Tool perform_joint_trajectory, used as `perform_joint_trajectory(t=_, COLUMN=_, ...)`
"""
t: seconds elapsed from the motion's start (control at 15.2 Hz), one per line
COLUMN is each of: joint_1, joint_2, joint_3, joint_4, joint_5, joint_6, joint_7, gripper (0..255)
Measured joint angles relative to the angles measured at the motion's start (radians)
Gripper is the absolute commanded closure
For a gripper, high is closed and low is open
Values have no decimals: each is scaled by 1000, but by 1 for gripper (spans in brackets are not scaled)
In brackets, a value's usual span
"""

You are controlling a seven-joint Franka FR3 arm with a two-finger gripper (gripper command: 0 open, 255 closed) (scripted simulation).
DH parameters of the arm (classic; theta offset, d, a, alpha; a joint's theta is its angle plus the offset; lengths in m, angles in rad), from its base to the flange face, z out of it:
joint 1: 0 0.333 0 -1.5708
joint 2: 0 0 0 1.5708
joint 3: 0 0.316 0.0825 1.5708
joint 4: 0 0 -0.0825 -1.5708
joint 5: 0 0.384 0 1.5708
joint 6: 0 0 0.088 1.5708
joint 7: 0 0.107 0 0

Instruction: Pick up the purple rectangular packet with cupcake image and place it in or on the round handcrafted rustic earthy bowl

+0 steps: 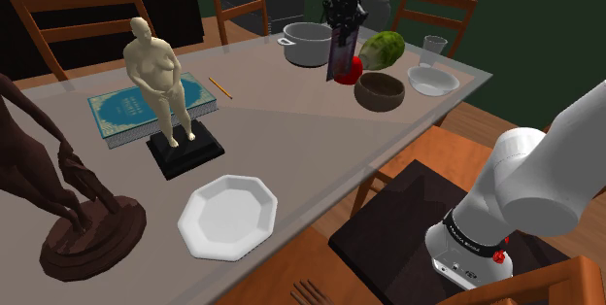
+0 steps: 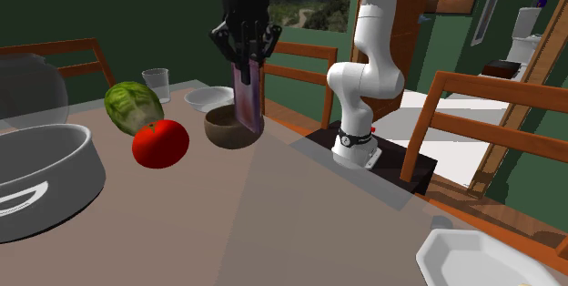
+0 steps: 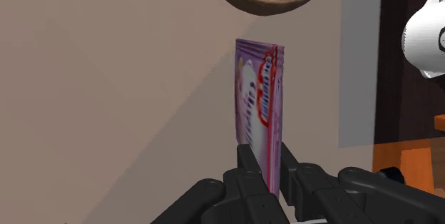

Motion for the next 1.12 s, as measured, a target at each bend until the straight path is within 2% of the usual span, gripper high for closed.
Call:
perform_joint_trajectory(t=0.33, joint_1=1, joint_2=18, joint_3=0, joint_4=84, joint_5=4, joint_6=-67, joint_7=-3, gripper=255)
perform_joint_trajectory(t=0.46, joint_1=-9, joint_2=2, joint_3=-12, joint_4=82, joint_5=-2, joint_6=-80, joint_7=-25, gripper=255)
perform_joint_trajectory(t=1.12, joint_1=-89, joint_2=-86, joint_3=-135, joint_4=102, joint_5=-53, joint_6=-172, joint_7=-230, gripper=255)
